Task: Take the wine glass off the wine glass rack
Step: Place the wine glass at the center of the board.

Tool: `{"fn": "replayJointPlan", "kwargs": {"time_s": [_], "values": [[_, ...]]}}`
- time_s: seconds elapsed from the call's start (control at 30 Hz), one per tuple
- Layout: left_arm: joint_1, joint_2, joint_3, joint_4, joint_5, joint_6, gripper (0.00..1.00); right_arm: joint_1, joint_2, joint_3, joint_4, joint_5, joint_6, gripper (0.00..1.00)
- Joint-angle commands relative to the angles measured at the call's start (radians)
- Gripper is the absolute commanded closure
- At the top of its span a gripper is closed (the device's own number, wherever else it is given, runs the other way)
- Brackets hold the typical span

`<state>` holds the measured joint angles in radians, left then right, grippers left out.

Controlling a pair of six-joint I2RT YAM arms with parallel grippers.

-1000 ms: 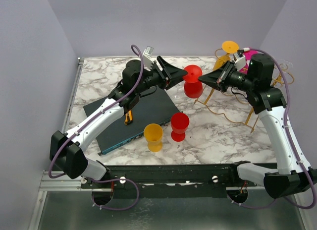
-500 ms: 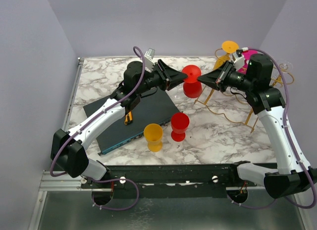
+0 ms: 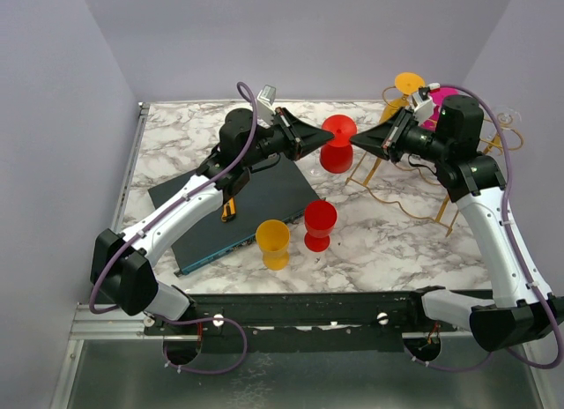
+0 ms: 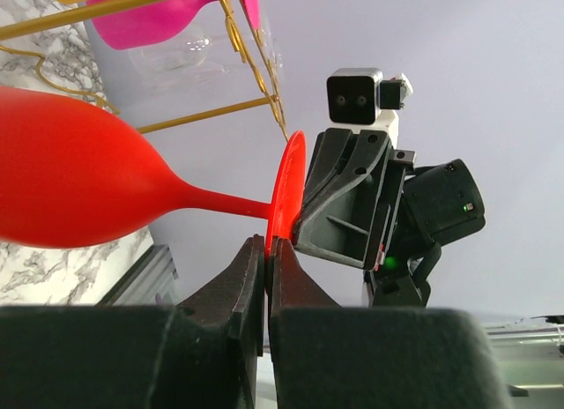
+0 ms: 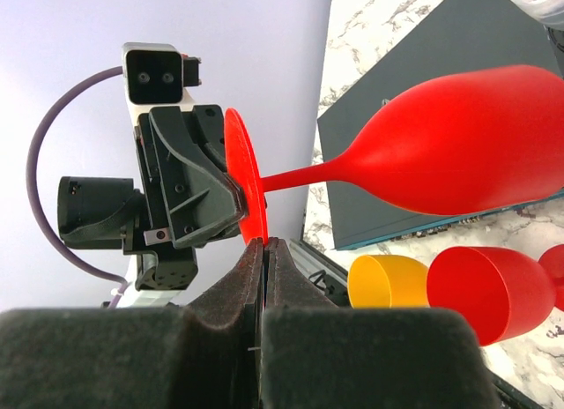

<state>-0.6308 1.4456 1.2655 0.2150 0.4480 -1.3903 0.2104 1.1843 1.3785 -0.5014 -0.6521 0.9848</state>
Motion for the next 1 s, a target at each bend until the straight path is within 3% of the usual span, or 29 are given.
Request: {"fn": "replayJointPlan", "kwargs": {"time_s": [0.0, 0.53, 0.6, 0.73, 0.87, 0.97], "values": [[-0.020, -0.001, 0.015, -0.002, 0.019, -0.016, 1.00, 0.017, 0.003, -0.007, 0.046, -0.005, -0.027, 1.00], [-0.037, -0.030, 0.036, -0.031, -0.063, -0.048, 1.00, 0.018, -0.011, 0.000, 0.065, 0.011, -0.032, 0.98], [-0.037, -0.030, 0.046, -0.045, -0.059, -0.032, 1.00, 0.017, -0.013, 0.008, 0.058, 0.012, -0.036, 0.88], [-0.036, -0.054, 0.050, -0.076, -0.076, -0.019, 1.00, 0.018, -0.036, 0.018, 0.047, 0.030, -0.061, 0.53], [-0.031, -0.080, 0.080, -0.142, -0.102, -0.036, 1.00, 0.018, -0.090, 0.015, 0.047, 0.074, -0.107, 0.31], [-0.019, -0.122, 0.072, -0.161, -0.142, -0.086, 1.00, 0.017, -0.158, -0.022, 0.066, 0.128, -0.143, 0.21]]}}
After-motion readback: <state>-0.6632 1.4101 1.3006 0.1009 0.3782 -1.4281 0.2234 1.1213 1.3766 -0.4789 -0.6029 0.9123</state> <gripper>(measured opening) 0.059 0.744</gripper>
